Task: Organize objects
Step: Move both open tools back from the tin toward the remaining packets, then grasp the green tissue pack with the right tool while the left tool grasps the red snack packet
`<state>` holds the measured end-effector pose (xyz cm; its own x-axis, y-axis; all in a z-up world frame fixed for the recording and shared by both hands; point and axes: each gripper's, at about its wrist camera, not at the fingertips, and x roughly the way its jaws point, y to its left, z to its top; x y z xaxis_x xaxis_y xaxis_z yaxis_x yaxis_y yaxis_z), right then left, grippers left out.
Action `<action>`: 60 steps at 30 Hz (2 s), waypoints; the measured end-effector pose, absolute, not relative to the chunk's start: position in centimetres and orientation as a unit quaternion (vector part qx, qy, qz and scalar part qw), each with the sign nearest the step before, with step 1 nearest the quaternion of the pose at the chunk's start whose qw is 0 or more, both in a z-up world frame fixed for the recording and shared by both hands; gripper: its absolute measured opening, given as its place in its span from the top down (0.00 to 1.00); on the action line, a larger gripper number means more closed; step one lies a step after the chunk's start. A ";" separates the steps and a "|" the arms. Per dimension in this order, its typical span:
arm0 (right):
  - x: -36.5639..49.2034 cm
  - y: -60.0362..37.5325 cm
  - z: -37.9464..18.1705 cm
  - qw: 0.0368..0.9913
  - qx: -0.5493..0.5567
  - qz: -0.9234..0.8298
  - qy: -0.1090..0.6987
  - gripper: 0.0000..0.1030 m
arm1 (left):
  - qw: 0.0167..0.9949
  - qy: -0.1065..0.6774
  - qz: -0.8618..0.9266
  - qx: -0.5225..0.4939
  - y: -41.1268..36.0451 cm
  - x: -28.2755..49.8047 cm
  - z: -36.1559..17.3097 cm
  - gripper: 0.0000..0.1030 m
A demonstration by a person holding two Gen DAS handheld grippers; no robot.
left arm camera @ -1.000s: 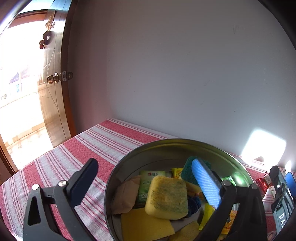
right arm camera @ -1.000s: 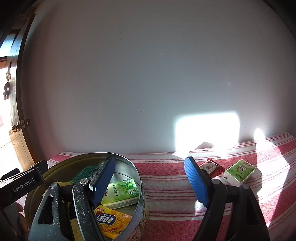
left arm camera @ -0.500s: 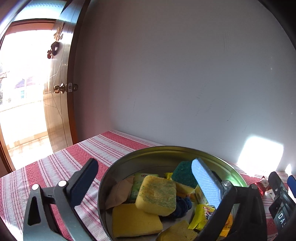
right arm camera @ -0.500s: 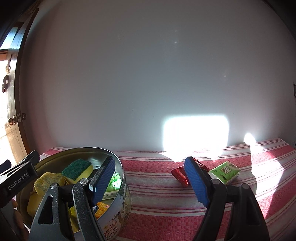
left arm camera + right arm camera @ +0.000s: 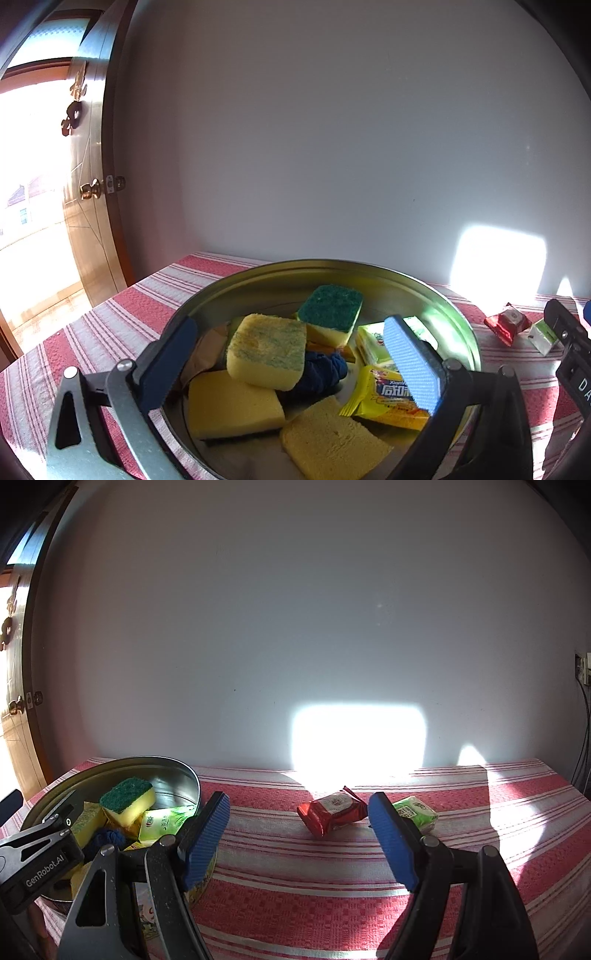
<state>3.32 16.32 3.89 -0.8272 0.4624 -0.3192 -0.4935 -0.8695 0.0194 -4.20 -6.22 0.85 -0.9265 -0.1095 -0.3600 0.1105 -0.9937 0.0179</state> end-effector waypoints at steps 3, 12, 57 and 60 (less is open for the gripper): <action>4.0 17.4 3.9 0.256 -0.158 0.952 0.055 0.23 | 0.058 0.000 -0.980 0.190 -5.8 -4.1 0.8 0.01; 5.7 21.5 3.8 0.284 -0.174 0.941 0.057 0.23 | 0.040 -0.011 -0.979 0.198 -2.8 -3.0 0.6 0.01; -1.8 36.8 -0.8 0.254 -0.377 0.885 0.102 0.31 | -0.089 -0.090 -0.929 0.347 16.9 -11.6 -2.4 0.01; -1.1 39.2 -0.6 0.277 -0.368 0.879 0.119 0.31 | -0.089 -0.058 -0.928 0.357 17.6 -13.0 -2.1 0.01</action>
